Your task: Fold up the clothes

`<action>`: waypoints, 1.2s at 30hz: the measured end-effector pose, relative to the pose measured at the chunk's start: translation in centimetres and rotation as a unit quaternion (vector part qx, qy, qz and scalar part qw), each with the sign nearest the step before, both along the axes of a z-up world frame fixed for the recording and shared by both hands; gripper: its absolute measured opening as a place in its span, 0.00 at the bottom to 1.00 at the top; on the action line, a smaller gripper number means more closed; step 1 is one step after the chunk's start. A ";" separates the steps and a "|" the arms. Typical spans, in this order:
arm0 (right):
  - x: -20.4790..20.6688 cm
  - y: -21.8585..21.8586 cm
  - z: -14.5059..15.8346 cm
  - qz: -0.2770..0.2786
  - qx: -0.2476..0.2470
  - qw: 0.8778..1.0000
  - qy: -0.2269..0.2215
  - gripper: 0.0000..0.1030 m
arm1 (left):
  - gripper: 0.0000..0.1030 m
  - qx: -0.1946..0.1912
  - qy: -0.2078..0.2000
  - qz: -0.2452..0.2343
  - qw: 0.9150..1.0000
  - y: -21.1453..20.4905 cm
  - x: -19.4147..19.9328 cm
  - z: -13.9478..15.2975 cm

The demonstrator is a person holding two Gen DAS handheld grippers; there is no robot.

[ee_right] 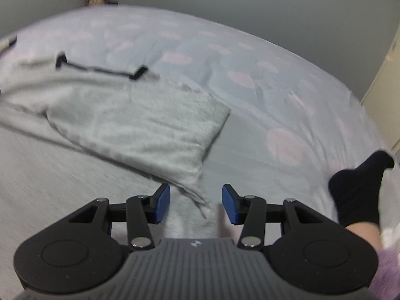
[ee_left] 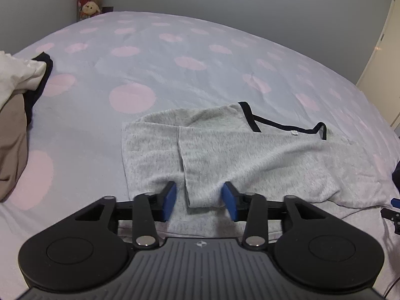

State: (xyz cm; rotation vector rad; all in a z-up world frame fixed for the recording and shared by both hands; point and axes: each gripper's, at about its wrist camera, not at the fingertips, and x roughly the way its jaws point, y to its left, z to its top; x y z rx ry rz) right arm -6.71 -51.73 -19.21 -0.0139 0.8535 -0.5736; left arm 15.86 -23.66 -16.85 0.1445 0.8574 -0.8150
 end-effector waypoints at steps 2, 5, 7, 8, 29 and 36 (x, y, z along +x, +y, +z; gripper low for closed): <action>0.3 -0.1 -0.4 0.007 -0.006 1.000 0.005 0.46 | 0.22 0.001 0.001 -0.001 1.000 -0.2 0.1 -0.1; 1.2 0.3 -0.5 0.020 -0.038 0.999 0.004 0.35 | 0.14 0.001 0.002 0.003 1.000 -0.4 0.2 0.0; 1.5 0.5 -0.3 0.028 -0.048 0.998 -0.003 0.10 | 0.10 -0.003 0.000 0.005 1.000 -0.4 0.3 0.3; 1.3 0.3 -0.1 0.020 -0.042 0.999 -0.014 0.10 | 0.08 -0.005 -0.001 0.005 1.000 -0.4 0.3 0.5; -2.8 -1.9 2.3 -0.050 0.088 0.992 -0.074 0.41 | 0.29 0.055 -0.023 -0.026 0.998 4.5 -6.4 4.9; -5.3 3.6 4.9 0.032 0.111 0.986 -0.120 0.51 | 0.37 0.046 -0.007 -0.031 0.998 8.3 -13.9 7.2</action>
